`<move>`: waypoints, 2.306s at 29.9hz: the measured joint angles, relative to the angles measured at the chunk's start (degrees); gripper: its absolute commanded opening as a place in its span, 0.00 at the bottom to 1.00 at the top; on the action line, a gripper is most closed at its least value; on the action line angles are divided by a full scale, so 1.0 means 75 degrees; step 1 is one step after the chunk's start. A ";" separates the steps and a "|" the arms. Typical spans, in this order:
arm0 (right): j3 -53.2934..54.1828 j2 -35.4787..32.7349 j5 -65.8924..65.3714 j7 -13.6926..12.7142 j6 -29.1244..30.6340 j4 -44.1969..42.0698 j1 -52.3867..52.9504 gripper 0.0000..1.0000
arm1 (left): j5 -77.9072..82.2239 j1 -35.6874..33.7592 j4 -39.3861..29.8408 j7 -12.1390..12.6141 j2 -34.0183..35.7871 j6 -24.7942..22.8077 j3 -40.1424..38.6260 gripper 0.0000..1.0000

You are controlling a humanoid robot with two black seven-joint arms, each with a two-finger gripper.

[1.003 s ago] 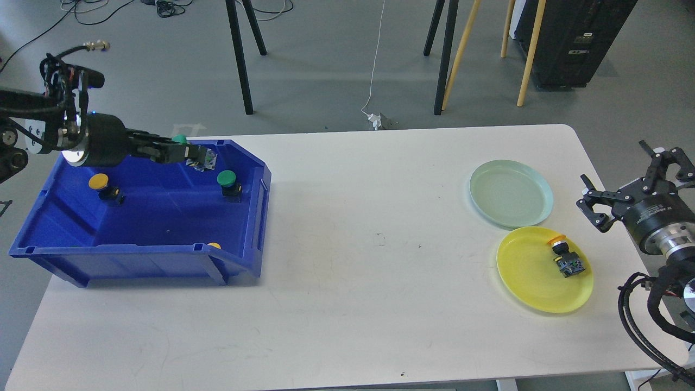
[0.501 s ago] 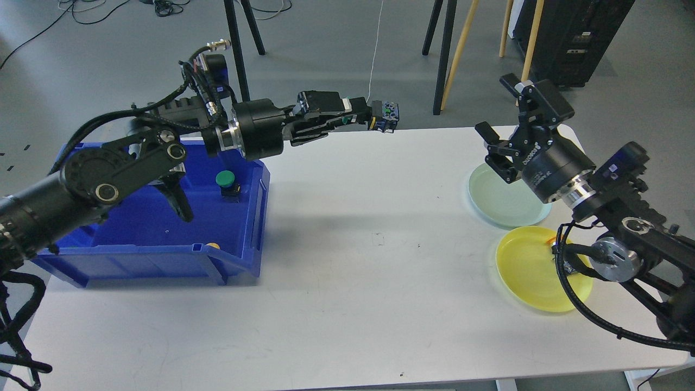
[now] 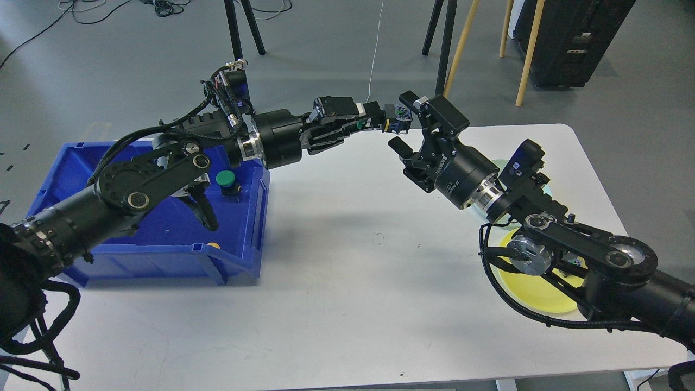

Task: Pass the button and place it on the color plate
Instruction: 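Pass the green-topped button from the left gripper to the right gripper, then lower the button onto the pale green plate and open the right gripper, then withdraw the right gripper from the pale green plate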

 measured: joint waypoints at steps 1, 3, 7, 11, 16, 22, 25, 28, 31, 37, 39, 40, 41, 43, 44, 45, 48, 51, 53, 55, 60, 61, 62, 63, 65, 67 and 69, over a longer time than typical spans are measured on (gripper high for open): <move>-0.0023 0.0049 0.0000 -0.0001 0.0000 -0.0011 0.0008 0.99 | 0.0005 0.0000 0.0001 0.0000 0.0000 0.0000 -0.0008 0.05; -0.0028 0.0107 0.0002 -0.0002 -0.0002 -0.0016 0.0012 0.98 | 0.0010 -0.0001 0.0002 0.0000 -0.0001 0.0000 -0.0013 0.05; 0.0106 0.0097 0.0055 0.0000 -0.0041 0.0003 -0.0005 0.95 | 0.0022 -0.0012 0.0002 0.0000 0.0017 0.0000 -0.0015 0.05; 0.0341 0.0075 0.0081 0.0020 -0.0113 0.0016 -0.0075 0.92 | 0.0024 -0.0012 0.0002 0.0000 0.0031 0.0000 -0.0014 0.06; 0.0428 0.0101 0.0103 0.0021 -0.0129 0.0011 -0.0107 0.74 | 0.0025 -0.0012 0.0002 0.0000 0.0034 -0.0001 -0.0014 0.05; 0.0345 0.0174 0.0077 0.0021 -0.0073 -0.0007 -0.0109 0.33 | 0.0025 -0.0012 0.0003 0.0000 0.0036 -0.0001 -0.0004 0.06; 0.0342 0.0194 0.0063 0.0021 -0.0046 -0.0007 -0.0083 0.12 | 0.0025 -0.0012 0.0009 0.0000 0.0042 -0.0001 -0.0003 0.06; 0.0375 0.0250 0.0102 0.0026 -0.0089 -0.0017 -0.0084 0.00 | 0.0022 -0.0014 0.0012 -0.0008 0.0067 -0.0001 -0.0003 0.06; 0.0388 0.0266 0.0131 0.0125 -0.0123 -0.0020 -0.0150 0.00 | 0.0017 -0.0016 0.0005 -0.0013 0.0080 -0.0001 -0.0007 0.26; 0.0504 0.0275 0.0167 0.0176 -0.0243 -0.0006 -0.0231 0.00 | -0.0007 0.0008 -0.0001 -0.0006 0.0102 -0.0001 -0.0021 0.93; 0.0626 0.0274 0.0403 0.0156 -0.0281 -0.0002 -0.0272 0.00 | -0.0015 0.0007 -0.0004 -0.0005 0.0110 -0.0004 -0.0079 0.98; 0.0733 0.0261 0.0618 0.0129 -0.0316 -0.0004 -0.0332 0.00 | -0.0026 0.0008 -0.0004 0.0002 0.0138 -0.0005 -0.0124 0.99; 0.0876 0.0220 0.0950 0.0109 -0.0375 -0.0025 -0.0393 0.00 | -0.0064 0.0010 0.0016 0.0018 0.0211 -0.0002 -0.0211 0.99; 0.1182 0.0204 0.1748 0.0057 -0.0526 -0.0078 -0.0641 0.00 | -0.0209 0.0009 0.0009 0.0017 0.0334 -0.0002 -0.0414 0.99; 0.1417 0.0207 0.2255 -0.0002 -0.0701 -0.0132 -0.0821 0.00 | -0.0321 0.0009 0.0004 0.0015 0.0441 -0.0002 -0.0525 0.99; 0.1651 0.0219 0.2632 -0.0080 -0.0931 -0.0197 -0.1022 0.00 | -0.0463 0.0009 0.0006 0.0013 0.0580 -0.0002 -0.0640 0.99; 0.2252 0.0280 0.4130 -0.0414 -0.2127 -0.0545 -0.1446 0.00 | -0.0917 0.0002 0.0002 0.0003 0.0938 0.0000 -0.0880 0.99; 0.2396 0.0295 0.5246 -0.0553 -0.3325 -0.1138 -0.1607 0.00 | -0.1263 0.0002 -0.0001 0.0000 0.1270 0.0000 -0.0951 0.99; 0.2409 0.0316 0.5559 -0.0602 -0.3581 -0.1659 -0.1634 0.06 | -0.1349 0.0010 -0.0004 -0.0003 0.1406 0.0001 -0.0963 0.99; 0.2408 0.0367 0.5667 -0.0721 -0.3641 -0.2164 -0.1623 0.26 | -0.1369 0.0106 -0.0021 -0.0004 0.1459 0.0000 -0.0966 0.99; 0.2379 0.0556 0.5595 -0.1260 -0.3666 -0.3040 -0.1480 0.98 | -0.1370 0.0236 -0.0078 -0.0004 0.1480 0.0000 -0.0955 0.99; 0.2370 0.0550 0.5540 -0.1307 -0.3666 -0.3062 -0.1457 1.00 | -0.1372 0.0243 -0.0082 -0.0004 0.1480 0.0000 -0.0955 0.99; 0.2332 0.0537 0.5446 -0.1360 -0.3666 -0.3066 -0.1439 1.00 | -0.1375 0.0252 -0.0087 -0.0004 0.1480 0.0000 -0.0955 0.99; 0.2260 0.0526 0.5331 -0.1433 -0.3666 -0.3066 -0.1411 1.00 | -0.1377 0.0271 -0.0090 -0.0004 0.1478 0.0000 -0.0956 0.99; 0.2027 0.0517 0.5060 -0.1647 -0.3666 -0.3066 -0.1294 1.00 | -0.1380 0.0353 -0.0100 -0.0004 0.1470 0.0000 -0.0968 0.99; 0.1733 0.0513 0.4823 -0.1838 -0.3666 -0.3065 -0.1090 1.00 | -0.1381 0.0424 -0.0112 -0.0003 0.1466 0.0000 -0.0980 0.99; 0.1409 0.0504 0.4719 -0.1934 -0.3665 -0.3043 -0.0904 1.00 | -0.1387 0.0476 -0.0116 -0.0002 0.1467 0.0000 -0.0985 0.99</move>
